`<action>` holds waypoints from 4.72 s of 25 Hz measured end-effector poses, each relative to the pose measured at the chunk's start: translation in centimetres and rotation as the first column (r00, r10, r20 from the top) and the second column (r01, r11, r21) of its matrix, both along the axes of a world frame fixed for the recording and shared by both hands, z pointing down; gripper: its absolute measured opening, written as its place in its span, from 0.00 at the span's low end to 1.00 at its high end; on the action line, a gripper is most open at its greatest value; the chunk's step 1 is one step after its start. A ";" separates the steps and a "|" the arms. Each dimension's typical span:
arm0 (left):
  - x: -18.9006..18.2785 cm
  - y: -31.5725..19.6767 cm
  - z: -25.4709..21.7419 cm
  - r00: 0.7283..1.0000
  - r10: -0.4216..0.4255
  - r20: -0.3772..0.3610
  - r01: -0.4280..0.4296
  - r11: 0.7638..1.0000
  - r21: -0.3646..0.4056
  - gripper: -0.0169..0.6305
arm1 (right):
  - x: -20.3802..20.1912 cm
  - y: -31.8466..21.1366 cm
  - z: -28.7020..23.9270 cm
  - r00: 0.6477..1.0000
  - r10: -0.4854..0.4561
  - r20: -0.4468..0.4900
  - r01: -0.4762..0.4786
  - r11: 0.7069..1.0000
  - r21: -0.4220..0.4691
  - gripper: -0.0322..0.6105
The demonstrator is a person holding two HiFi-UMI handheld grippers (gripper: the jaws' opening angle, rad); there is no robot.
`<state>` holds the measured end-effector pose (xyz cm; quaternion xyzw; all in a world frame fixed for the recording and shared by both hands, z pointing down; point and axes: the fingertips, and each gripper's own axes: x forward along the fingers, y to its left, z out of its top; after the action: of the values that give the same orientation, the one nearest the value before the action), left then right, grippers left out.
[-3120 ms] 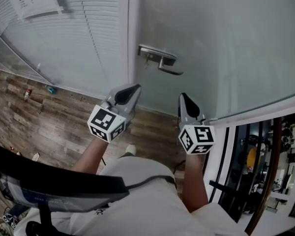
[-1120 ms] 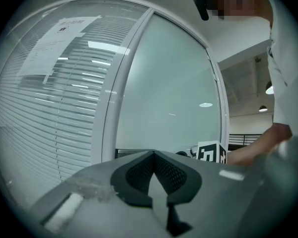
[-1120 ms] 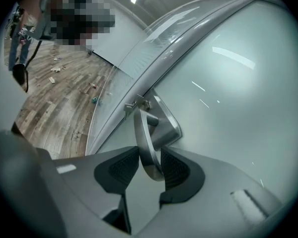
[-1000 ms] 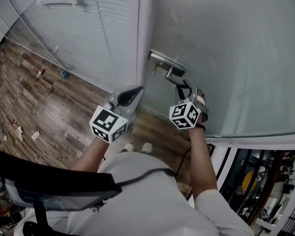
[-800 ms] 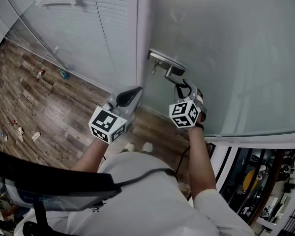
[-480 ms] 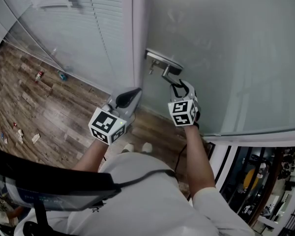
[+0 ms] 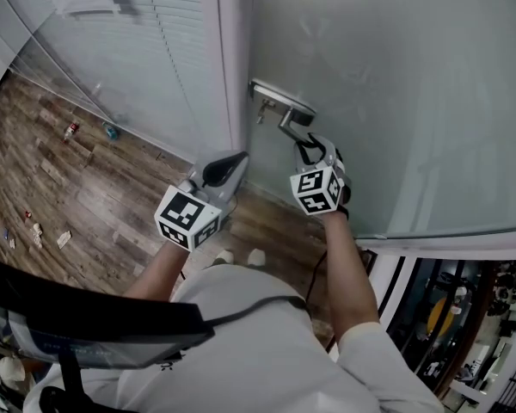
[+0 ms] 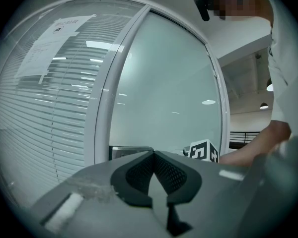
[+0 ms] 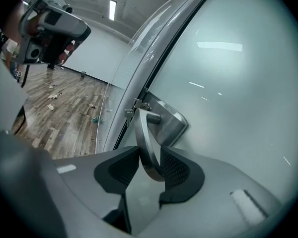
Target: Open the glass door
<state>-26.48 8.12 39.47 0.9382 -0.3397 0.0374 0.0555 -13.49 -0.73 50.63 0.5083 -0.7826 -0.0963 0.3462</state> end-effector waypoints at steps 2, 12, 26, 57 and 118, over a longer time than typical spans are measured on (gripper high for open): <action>0.3 0.1 0.1 1.000 -0.007 0.007 0.007 1.000 -0.001 0.03 | 0.2 -0.4 0.0 1.000 -0.007 -0.007 0.007 1.000 -0.004 0.26; 2.1 0.9 0.6 0.999 -0.029 0.035 0.029 1.000 -0.005 0.03 | 1.2 -2.6 -0.4 0.996 -0.041 -0.078 0.043 0.999 0.033 0.25; 4.7 -5.0 1.1 0.986 0.149 0.078 -0.152 0.988 0.031 0.03 | 3.0 -6.2 -0.8 0.971 0.016 -0.240 -0.007 0.999 0.038 0.25; 14.3 -12.0 1.5 0.898 0.435 0.064 -0.437 0.900 0.009 0.03 | 8.7 -15.1 -1.9 0.956 0.070 -0.286 -0.064 0.998 0.029 0.23; 44.2 -48.4 1.3 0.901 0.434 0.030 -0.434 0.901 0.013 0.03 | 39.9 -40.0 -2.2 0.920 0.284 -0.268 -0.299 0.954 -0.014 0.20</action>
<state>17.72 -40.27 40.81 0.9901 -0.1235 0.0579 0.0323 26.45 -40.74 48.46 0.5922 -0.6476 -0.0888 0.4712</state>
